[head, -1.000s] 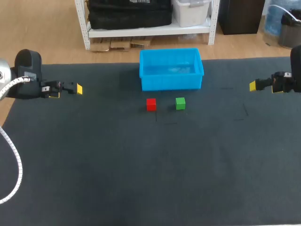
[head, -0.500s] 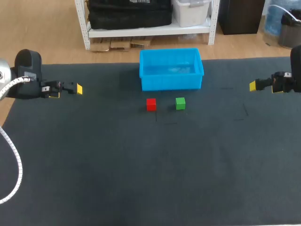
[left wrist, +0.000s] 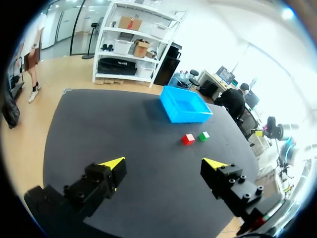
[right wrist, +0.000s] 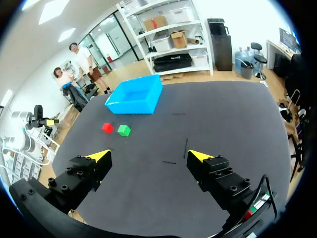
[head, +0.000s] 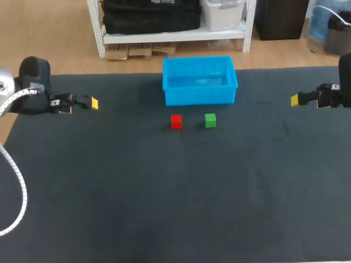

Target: Use the left arm to pick the red cube and place it into the blue plastic box first, then use the right arm to grasp the green cube and put it into the same blue plastic box after the first action is fully finished.

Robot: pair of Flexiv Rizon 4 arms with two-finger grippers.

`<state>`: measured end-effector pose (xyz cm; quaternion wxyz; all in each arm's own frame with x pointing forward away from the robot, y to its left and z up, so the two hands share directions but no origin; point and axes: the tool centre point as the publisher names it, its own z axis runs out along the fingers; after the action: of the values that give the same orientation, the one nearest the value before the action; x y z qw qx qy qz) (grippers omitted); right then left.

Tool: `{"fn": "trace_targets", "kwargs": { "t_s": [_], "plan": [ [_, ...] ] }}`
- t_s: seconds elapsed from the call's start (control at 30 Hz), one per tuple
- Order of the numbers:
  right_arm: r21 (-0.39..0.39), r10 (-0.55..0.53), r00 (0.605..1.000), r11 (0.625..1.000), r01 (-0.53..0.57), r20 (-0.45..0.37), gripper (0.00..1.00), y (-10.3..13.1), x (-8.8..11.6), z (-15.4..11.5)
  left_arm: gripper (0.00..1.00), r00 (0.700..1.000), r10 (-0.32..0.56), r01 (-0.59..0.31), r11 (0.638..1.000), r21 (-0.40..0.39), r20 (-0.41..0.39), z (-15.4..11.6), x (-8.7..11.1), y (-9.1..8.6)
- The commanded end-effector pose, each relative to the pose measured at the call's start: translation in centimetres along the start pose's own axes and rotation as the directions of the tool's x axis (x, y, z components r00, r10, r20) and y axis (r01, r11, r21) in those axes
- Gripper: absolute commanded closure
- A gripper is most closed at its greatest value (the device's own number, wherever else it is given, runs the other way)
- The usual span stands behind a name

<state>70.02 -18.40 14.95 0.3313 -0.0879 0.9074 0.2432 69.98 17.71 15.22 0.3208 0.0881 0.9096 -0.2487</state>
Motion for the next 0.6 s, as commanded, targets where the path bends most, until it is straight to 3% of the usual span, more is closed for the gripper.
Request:
{"fn": "trace_targets", "kwargs": {
  "t_s": [0.03, 0.43, 0.6],
  "plan": [
    [-0.001, -0.001, 1.000, 1.000, 0.001, -0.001, 0.00, -0.1, 0.0, 0.0, 0.00, 0.996, -0.026, 0.018, 0.996, -0.088, -0.085, 1.0, -1.5, -1.1],
    [-0.001, -0.001, 1.000, 1.000, 0.001, -0.001, 0.00, -0.1, 0.0, 0.0, 0.00, 0.970, -0.074, 0.014, 0.967, -0.253, -0.230, 4.9, -2.0, -4.1],
    [-0.001, -0.001, 1.000, 1.000, 0.001, -0.001, 0.00, -0.1, 0.0, 0.0, 0.00, 0.958, -0.094, 0.022, 0.965, -0.260, -0.270, 6.5, -1.6, -5.1]
  ]
}}
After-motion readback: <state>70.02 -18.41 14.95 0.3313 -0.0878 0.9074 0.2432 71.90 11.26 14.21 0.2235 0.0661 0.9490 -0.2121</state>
